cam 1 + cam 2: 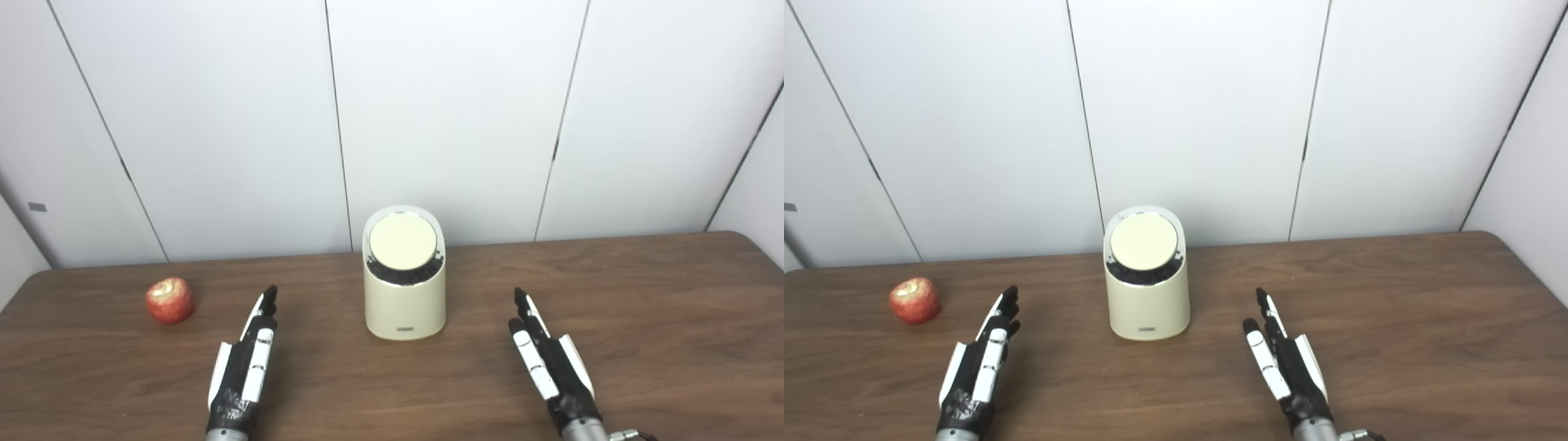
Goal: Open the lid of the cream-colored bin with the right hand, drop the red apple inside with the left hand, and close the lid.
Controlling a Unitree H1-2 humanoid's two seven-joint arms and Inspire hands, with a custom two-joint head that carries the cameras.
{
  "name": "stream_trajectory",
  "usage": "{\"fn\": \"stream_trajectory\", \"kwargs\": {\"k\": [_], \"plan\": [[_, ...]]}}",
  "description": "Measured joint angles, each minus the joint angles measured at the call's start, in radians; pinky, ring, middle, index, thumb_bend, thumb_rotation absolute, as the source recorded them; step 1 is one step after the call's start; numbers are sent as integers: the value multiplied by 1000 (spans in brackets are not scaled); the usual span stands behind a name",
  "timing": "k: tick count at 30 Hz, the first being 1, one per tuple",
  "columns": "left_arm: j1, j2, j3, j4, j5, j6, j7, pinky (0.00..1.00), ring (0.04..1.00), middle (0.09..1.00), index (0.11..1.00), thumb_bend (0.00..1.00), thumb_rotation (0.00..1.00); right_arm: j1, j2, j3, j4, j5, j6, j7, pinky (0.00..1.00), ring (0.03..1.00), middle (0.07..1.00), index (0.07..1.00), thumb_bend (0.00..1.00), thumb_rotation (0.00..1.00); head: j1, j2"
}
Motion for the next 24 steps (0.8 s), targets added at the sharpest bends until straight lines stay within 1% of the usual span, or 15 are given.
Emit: {"fn": "stream_trajectory", "kwargs": {"k": [4,10,15,17,20,21,22,24], "plan": [[0,0,0,0,0,0,-1,978,1000,1000,1000,261,962,0,0,-1,0,0,0,1,1000,1000,1000,1000,214,998,0,0],[0,0,0,0,-1,0,-1,984,1000,1000,1000,250,954,0,0,0,0,-2,0,1,1000,1000,1000,1000,194,986,0,-2],[0,0,0,0,-2,0,-1,980,1000,1000,1000,247,996,0,-1,-1,0,-3,0,1,1000,1000,1000,1000,204,988,3,-3],[0,-2,0,0,-2,2,-1,981,1000,1000,1000,244,996,0,0,-5,-3,3,1,2,1000,1000,1000,1000,234,955,5,-5],[0,-4,2,0,-3,3,0,970,1000,1000,1000,244,983,-4,5,-26,-6,20,2,-4,1000,1000,1000,1000,349,970,-2,-8],[0,-4,2,0,-3,3,0,968,1000,1000,1000,246,982,-9,4,-34,-6,24,2,-6,1000,1000,1000,1000,402,985,-2,-8],[0,-4,2,0,-3,3,0,968,1000,1000,1000,246,983,-17,3,-40,-6,25,2,-8,1000,1000,1000,1000,420,991,-2,-8],[-1,-4,2,2,-3,1,0,974,1000,1000,1000,249,985,-40,-2,-48,-8,27,4,-10,1000,1000,1000,1000,493,978,-5,-11]]}}
